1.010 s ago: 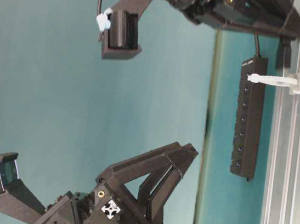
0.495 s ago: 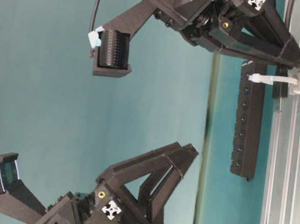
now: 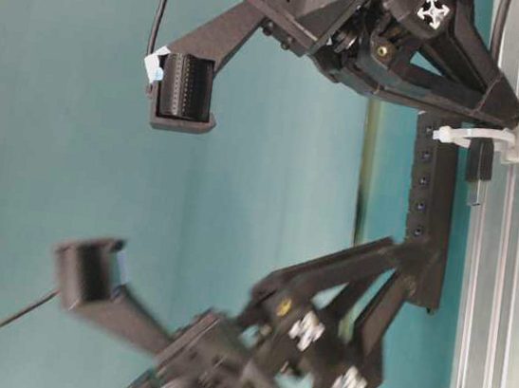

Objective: Pass the USB cable through three rings with both arms.

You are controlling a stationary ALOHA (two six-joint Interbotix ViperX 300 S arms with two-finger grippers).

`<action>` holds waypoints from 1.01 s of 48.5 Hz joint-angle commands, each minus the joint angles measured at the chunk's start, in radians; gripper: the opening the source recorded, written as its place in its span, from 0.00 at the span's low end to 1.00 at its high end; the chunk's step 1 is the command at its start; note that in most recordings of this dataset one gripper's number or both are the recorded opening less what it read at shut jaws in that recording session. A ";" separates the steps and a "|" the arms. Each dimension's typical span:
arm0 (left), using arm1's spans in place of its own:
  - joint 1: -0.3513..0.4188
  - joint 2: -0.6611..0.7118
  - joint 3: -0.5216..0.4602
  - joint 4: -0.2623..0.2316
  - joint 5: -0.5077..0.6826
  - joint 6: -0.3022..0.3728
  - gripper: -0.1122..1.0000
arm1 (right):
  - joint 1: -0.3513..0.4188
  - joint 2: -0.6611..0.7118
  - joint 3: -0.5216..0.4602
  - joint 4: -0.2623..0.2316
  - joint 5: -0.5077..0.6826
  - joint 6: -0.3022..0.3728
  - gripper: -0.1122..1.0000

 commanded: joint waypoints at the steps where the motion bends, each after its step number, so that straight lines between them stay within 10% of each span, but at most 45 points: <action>1: -0.003 0.017 -0.025 0.003 -0.014 -0.014 0.82 | 0.006 -0.012 -0.005 0.011 -0.011 0.005 0.04; 49: -0.066 0.124 -0.074 0.003 -0.114 -0.023 0.70 | 0.006 -0.012 -0.005 0.012 -0.017 0.005 0.04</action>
